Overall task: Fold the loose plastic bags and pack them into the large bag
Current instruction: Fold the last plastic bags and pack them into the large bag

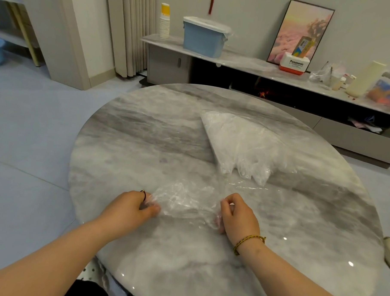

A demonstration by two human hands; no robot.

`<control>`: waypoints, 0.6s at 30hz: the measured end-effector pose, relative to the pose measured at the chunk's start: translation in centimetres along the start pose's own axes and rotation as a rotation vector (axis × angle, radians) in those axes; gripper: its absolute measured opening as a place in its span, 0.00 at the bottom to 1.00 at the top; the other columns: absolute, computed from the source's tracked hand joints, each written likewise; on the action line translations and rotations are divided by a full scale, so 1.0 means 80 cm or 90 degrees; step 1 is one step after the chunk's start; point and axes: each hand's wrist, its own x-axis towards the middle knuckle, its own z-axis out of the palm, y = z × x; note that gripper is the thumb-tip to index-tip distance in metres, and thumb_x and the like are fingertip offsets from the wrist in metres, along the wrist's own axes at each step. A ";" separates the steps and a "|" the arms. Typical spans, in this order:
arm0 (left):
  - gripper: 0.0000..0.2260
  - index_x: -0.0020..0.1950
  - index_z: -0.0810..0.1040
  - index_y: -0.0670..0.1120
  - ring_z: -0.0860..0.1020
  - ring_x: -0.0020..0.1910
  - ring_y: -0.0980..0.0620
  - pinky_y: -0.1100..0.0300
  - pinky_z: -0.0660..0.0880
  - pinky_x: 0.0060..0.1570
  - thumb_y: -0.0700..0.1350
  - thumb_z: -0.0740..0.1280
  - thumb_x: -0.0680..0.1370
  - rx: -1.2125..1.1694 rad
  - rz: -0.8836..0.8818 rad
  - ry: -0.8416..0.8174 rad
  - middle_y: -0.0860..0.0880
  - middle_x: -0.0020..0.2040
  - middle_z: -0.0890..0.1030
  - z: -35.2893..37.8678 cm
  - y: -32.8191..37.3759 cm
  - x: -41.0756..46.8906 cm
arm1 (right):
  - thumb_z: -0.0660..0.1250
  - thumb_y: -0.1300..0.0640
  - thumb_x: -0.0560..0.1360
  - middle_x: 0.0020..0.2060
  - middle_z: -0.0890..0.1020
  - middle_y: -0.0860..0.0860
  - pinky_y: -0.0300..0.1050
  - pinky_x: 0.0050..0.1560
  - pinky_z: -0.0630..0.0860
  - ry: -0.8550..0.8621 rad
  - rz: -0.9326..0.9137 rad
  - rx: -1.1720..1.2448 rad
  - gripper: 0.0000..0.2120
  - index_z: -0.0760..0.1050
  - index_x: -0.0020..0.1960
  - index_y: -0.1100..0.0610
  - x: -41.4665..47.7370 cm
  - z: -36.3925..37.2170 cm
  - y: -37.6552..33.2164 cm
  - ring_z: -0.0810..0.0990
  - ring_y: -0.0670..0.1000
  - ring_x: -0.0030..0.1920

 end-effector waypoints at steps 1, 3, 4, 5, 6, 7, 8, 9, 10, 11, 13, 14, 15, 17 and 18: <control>0.13 0.32 0.72 0.45 0.75 0.34 0.57 0.70 0.66 0.34 0.46 0.66 0.76 -0.035 -0.013 0.001 0.56 0.30 0.77 0.001 0.001 0.001 | 0.54 0.53 0.80 0.36 0.82 0.56 0.45 0.40 0.74 -0.006 0.011 -0.029 0.11 0.63 0.38 0.49 0.000 0.000 0.000 0.79 0.56 0.38; 0.14 0.32 0.73 0.44 0.79 0.37 0.56 0.70 0.69 0.36 0.46 0.65 0.77 -0.064 -0.030 0.015 0.56 0.28 0.79 0.002 0.005 0.001 | 0.54 0.53 0.80 0.37 0.81 0.55 0.43 0.38 0.73 -0.012 0.018 -0.066 0.09 0.63 0.40 0.51 0.000 0.000 -0.002 0.77 0.54 0.36; 0.14 0.33 0.73 0.44 0.80 0.38 0.53 0.66 0.70 0.38 0.47 0.64 0.77 -0.047 -0.038 0.026 0.55 0.28 0.79 0.003 0.007 0.001 | 0.54 0.53 0.80 0.35 0.80 0.54 0.42 0.36 0.72 -0.014 0.014 -0.079 0.08 0.64 0.42 0.52 0.000 0.000 -0.002 0.76 0.53 0.34; 0.14 0.34 0.72 0.45 0.80 0.40 0.51 0.62 0.70 0.39 0.49 0.63 0.77 -0.012 -0.047 0.045 0.54 0.30 0.79 0.004 0.007 0.003 | 0.55 0.54 0.80 0.33 0.78 0.52 0.42 0.33 0.70 -0.018 0.008 -0.093 0.07 0.64 0.43 0.53 0.000 0.000 -0.002 0.74 0.51 0.33; 0.13 0.36 0.72 0.46 0.79 0.42 0.49 0.60 0.69 0.39 0.51 0.62 0.78 0.028 -0.055 0.068 0.54 0.32 0.78 0.004 0.011 0.002 | 0.56 0.55 0.79 0.30 0.74 0.49 0.41 0.31 0.67 -0.020 0.001 -0.110 0.06 0.64 0.44 0.54 0.001 0.000 -0.002 0.71 0.50 0.31; 0.10 0.40 0.71 0.49 0.78 0.44 0.49 0.60 0.67 0.38 0.52 0.61 0.78 0.081 -0.059 0.092 0.54 0.34 0.77 0.002 0.016 0.001 | 0.56 0.56 0.79 0.29 0.71 0.48 0.39 0.29 0.64 -0.021 -0.004 -0.125 0.05 0.63 0.44 0.54 0.001 -0.001 -0.003 0.68 0.48 0.30; 0.08 0.46 0.72 0.50 0.78 0.46 0.49 0.60 0.66 0.38 0.53 0.60 0.79 0.141 -0.057 0.110 0.54 0.36 0.76 0.002 0.020 -0.001 | 0.56 0.57 0.79 0.28 0.68 0.47 0.38 0.28 0.62 -0.020 -0.006 -0.136 0.05 0.62 0.45 0.55 0.002 -0.002 -0.003 0.66 0.47 0.29; 0.09 0.54 0.71 0.51 0.77 0.46 0.50 0.60 0.65 0.39 0.54 0.58 0.79 0.206 -0.052 0.120 0.53 0.39 0.75 0.003 0.024 -0.002 | 0.56 0.59 0.79 0.28 0.67 0.48 0.38 0.28 0.61 -0.022 -0.003 -0.142 0.04 0.62 0.46 0.55 0.002 -0.003 -0.003 0.64 0.46 0.28; 0.12 0.61 0.68 0.51 0.77 0.46 0.50 0.60 0.65 0.41 0.53 0.57 0.79 0.269 -0.052 0.122 0.53 0.41 0.76 0.004 0.030 -0.003 | 0.55 0.60 0.78 0.28 0.67 0.48 0.38 0.27 0.60 -0.028 0.003 -0.150 0.04 0.60 0.46 0.56 0.002 -0.004 -0.004 0.63 0.46 0.27; 0.15 0.65 0.65 0.50 0.78 0.48 0.50 0.60 0.65 0.44 0.53 0.56 0.80 0.313 -0.031 0.147 0.53 0.46 0.77 0.006 0.033 -0.003 | 0.54 0.61 0.78 0.29 0.67 0.48 0.39 0.27 0.59 -0.037 0.009 -0.160 0.04 0.59 0.47 0.56 0.002 -0.004 -0.005 0.63 0.46 0.27; 0.17 0.64 0.72 0.46 0.80 0.49 0.47 0.59 0.64 0.50 0.49 0.57 0.78 0.346 0.086 0.239 0.48 0.53 0.79 0.012 0.035 -0.002 | 0.53 0.63 0.78 0.30 0.65 0.48 0.39 0.26 0.58 -0.050 0.019 -0.182 0.05 0.57 0.48 0.56 0.001 -0.004 -0.007 0.62 0.46 0.28; 0.17 0.58 0.78 0.44 0.81 0.47 0.45 0.58 0.63 0.50 0.49 0.57 0.75 0.341 0.163 0.274 0.46 0.51 0.81 0.018 0.036 -0.001 | 0.52 0.63 0.78 0.31 0.65 0.48 0.39 0.26 0.57 -0.051 0.019 -0.192 0.05 0.57 0.49 0.56 -0.001 -0.004 -0.008 0.61 0.46 0.28; 0.18 0.52 0.81 0.44 0.82 0.46 0.46 0.57 0.62 0.52 0.49 0.56 0.72 0.347 0.252 0.284 0.45 0.49 0.82 0.026 0.037 -0.001 | 0.52 0.63 0.79 0.33 0.65 0.48 0.39 0.26 0.57 -0.050 0.020 -0.198 0.04 0.57 0.49 0.57 -0.003 -0.003 -0.010 0.61 0.46 0.28; 0.19 0.49 0.83 0.46 0.80 0.52 0.47 0.57 0.57 0.61 0.49 0.53 0.75 0.403 0.359 0.207 0.46 0.51 0.83 0.043 0.041 -0.004 | 0.51 0.64 0.79 0.41 0.69 0.50 0.39 0.26 0.58 -0.051 0.027 -0.210 0.04 0.60 0.52 0.58 -0.006 -0.004 -0.015 0.61 0.46 0.28; 0.21 0.49 0.84 0.47 0.80 0.54 0.49 0.57 0.53 0.64 0.50 0.50 0.78 0.437 0.372 0.159 0.48 0.53 0.83 0.051 0.040 -0.005 | 0.51 0.64 0.79 0.48 0.69 0.51 0.39 0.26 0.58 -0.053 0.026 -0.227 0.07 0.61 0.56 0.58 -0.007 -0.005 -0.015 0.62 0.46 0.28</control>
